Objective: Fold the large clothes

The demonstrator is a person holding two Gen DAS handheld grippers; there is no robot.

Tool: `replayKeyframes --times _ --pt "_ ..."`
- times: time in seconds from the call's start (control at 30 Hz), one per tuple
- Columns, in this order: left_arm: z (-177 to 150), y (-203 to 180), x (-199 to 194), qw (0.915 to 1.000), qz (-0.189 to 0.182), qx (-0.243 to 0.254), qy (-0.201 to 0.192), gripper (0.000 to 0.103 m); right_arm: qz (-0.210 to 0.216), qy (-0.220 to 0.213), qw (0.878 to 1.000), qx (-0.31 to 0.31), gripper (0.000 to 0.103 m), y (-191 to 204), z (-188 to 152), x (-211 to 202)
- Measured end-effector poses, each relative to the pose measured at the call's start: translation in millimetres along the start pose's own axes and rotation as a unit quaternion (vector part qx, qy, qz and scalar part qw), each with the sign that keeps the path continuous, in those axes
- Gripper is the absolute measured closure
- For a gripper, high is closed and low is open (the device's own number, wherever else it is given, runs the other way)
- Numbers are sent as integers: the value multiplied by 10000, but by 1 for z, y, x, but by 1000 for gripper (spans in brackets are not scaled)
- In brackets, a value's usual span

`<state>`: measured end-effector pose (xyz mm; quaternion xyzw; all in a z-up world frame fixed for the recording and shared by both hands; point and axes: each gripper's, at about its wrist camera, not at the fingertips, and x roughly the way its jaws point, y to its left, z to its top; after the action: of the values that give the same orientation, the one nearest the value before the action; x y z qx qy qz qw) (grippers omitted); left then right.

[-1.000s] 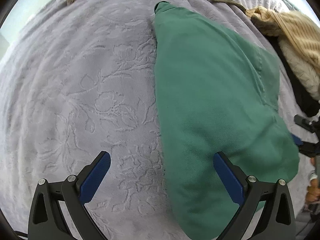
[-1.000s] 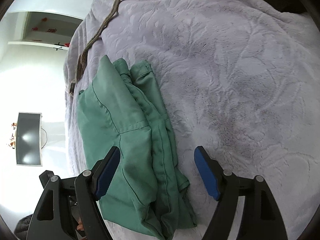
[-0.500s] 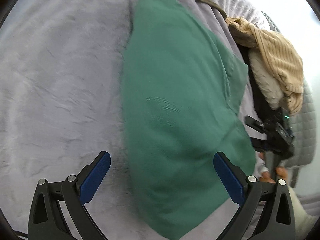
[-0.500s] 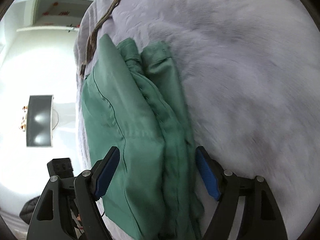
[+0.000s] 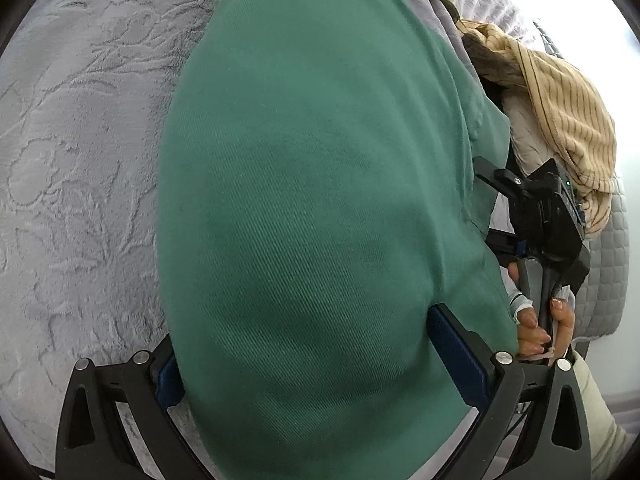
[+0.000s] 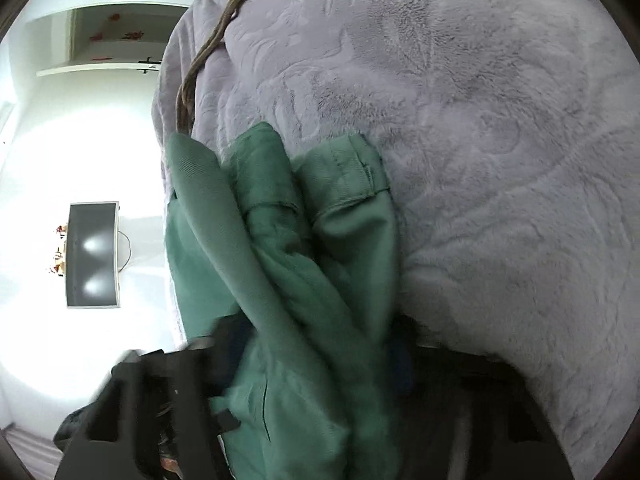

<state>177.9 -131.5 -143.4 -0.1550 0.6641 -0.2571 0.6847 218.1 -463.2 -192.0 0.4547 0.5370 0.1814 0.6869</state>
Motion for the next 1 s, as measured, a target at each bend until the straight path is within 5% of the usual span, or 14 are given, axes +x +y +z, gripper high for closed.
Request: replayKeyframes --times 0.07,0.2,0.3,0.7,1.0 --pt "-2 -4 -5 9999 78 104 -69 16 268 -57 9996 92 77 2 -4 -7" --pt "-6 -11 -23 9991 4 350 -237 43 763 -196 9968 153 79 19 -16 -20" --pt "-10 -15 -42 9983 -160 421 -357 52 1078 -235 9938 115 79 39 -27 -27" --pt "-56 -2 -130 9938 -595 748 -569 52 1377 -77 9904 112 79 83 -124 -22" --pt "-154 81 -191 9976 -142 616 -273 52 1085 502 9913 556 79 69 -225 57"
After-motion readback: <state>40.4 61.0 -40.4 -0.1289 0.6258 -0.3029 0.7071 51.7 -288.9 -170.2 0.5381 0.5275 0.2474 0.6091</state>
